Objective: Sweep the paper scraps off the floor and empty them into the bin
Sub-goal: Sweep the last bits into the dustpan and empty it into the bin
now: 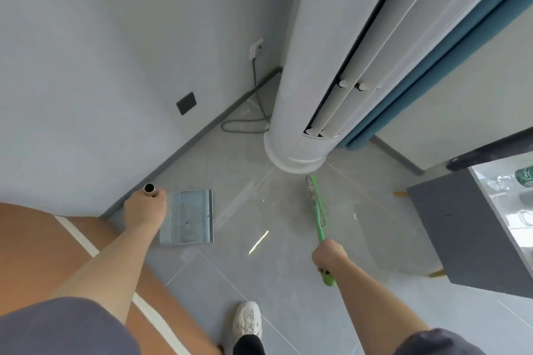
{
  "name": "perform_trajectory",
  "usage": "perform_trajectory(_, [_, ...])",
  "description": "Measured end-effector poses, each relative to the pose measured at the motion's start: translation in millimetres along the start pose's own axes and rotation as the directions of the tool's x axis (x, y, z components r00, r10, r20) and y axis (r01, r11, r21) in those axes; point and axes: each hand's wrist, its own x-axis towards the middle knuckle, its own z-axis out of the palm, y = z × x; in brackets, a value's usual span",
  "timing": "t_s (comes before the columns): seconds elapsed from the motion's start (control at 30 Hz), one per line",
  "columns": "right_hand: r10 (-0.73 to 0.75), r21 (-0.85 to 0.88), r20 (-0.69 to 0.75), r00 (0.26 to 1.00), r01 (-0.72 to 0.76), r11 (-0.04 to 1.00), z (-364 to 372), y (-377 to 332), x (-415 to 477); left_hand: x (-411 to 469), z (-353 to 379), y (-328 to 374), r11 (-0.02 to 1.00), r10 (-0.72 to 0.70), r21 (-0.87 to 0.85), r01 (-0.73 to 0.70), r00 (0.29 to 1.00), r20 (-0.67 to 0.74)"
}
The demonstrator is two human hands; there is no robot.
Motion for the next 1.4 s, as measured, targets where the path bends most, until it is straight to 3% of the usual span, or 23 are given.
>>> perform_trajectory(0.2, [-0.067,-0.092,0.092,0.993,0.076,0.993,28.7,-51.4,4.8,31.1,-2.2,-10.4,1.000,0.021,0.011,-0.021,1.000,-0.003])
perform_trajectory(0.27, [-0.144,-0.116,0.153,0.978,0.162,0.980,47.6,-71.6,-2.1,35.2,-3.2,-8.2,0.999,0.034,0.009,-0.034,0.999,0.007])
perform_trajectory(0.37, [-0.274,-0.024,0.229,0.934,0.287,0.958,68.9,-103.0,-16.3,36.3,3.5,-2.9,0.999,0.042,0.005,-0.042,0.999,0.027])
perform_trajectory(0.43, [-0.279,-0.014,0.283,0.918,0.294,0.956,70.4,-121.8,-26.0,37.0,9.9,0.9,0.998,0.055,0.012,-0.055,0.997,0.045])
perform_trajectory(0.57, [-0.300,0.286,0.471,0.829,0.178,0.941,50.1,-129.3,-33.5,36.1,13.7,12.5,0.996,0.080,0.027,-0.081,0.995,0.062])
perform_trajectory(0.67, [-0.324,0.379,0.553,0.768,0.115,0.918,31.9,-110.3,-41.7,30.5,10.4,14.9,0.995,0.082,0.042,-0.086,0.993,0.090])
perform_trajectory(0.83, [-0.331,0.290,0.423,0.844,0.220,0.931,-2.6,-69.6,-48.7,16.5,7.1,20.9,0.998,0.066,0.007,-0.066,0.995,0.077])
perform_trajectory(1.0, [-0.248,0.113,0.253,0.935,0.226,0.968,-37.6,-20.5,-35.1,1.2,10.3,35.1,0.997,0.079,0.015,-0.080,0.994,0.079])
perform_trajectory(1.13, [-0.106,-0.001,0.104,0.989,0.106,0.994,-51.7,26.3,-15.8,-15.2,24.8,49.8,0.996,0.081,0.036,-0.086,0.990,0.118])
perform_trajectory(1.27, [0.046,0.031,-0.017,0.999,-0.046,0.998,-65.8,68.0,8.0,-37.0,61.1,74.6,0.993,0.109,0.038,-0.116,0.983,0.149])
perform_trajectory(1.4, [0.113,0.105,-0.073,0.991,-0.105,0.989,-75.7,94.7,40.8,-53.5,100.2,101.1,0.987,0.153,0.022,-0.160,0.970,0.190])
